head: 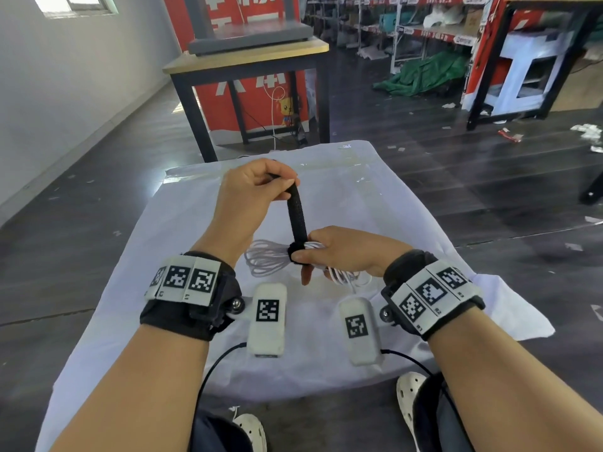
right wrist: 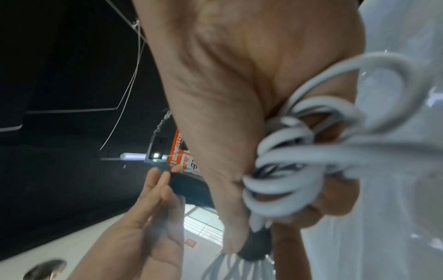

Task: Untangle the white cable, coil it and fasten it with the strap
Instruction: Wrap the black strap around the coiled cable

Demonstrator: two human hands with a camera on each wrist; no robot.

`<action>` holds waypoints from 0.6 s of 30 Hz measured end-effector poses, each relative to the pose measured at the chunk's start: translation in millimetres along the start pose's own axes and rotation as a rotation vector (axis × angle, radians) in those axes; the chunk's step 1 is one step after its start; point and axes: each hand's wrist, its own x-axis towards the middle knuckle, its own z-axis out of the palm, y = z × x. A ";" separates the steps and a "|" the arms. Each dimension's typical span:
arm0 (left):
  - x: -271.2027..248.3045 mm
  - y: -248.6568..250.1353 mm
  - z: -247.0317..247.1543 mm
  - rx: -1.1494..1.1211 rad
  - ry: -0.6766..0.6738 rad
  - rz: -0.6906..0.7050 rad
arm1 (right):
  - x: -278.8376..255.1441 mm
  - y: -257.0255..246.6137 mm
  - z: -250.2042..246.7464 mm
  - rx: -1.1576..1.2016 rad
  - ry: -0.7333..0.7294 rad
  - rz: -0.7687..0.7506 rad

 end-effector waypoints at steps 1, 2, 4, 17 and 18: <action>-0.2 3.3 -0.2 -0.054 0.001 0.006 | 0.4 1.5 -2.4 0.022 0.024 0.001; -0.9 5.9 -0.1 -0.098 -0.017 0.004 | 0.3 2.1 -4.6 0.035 0.052 0.000; -3.0 9.5 1.5 -0.149 -0.103 -0.017 | 1.0 3.4 -7.2 0.066 0.103 0.007; -16.5 -6.0 22.1 -0.116 -0.264 -0.159 | 5.2 17.5 -19.1 0.866 0.292 0.130; -16.5 -7.7 22.1 -0.129 -0.251 -0.168 | 5.5 17.5 -19.6 0.964 0.269 0.134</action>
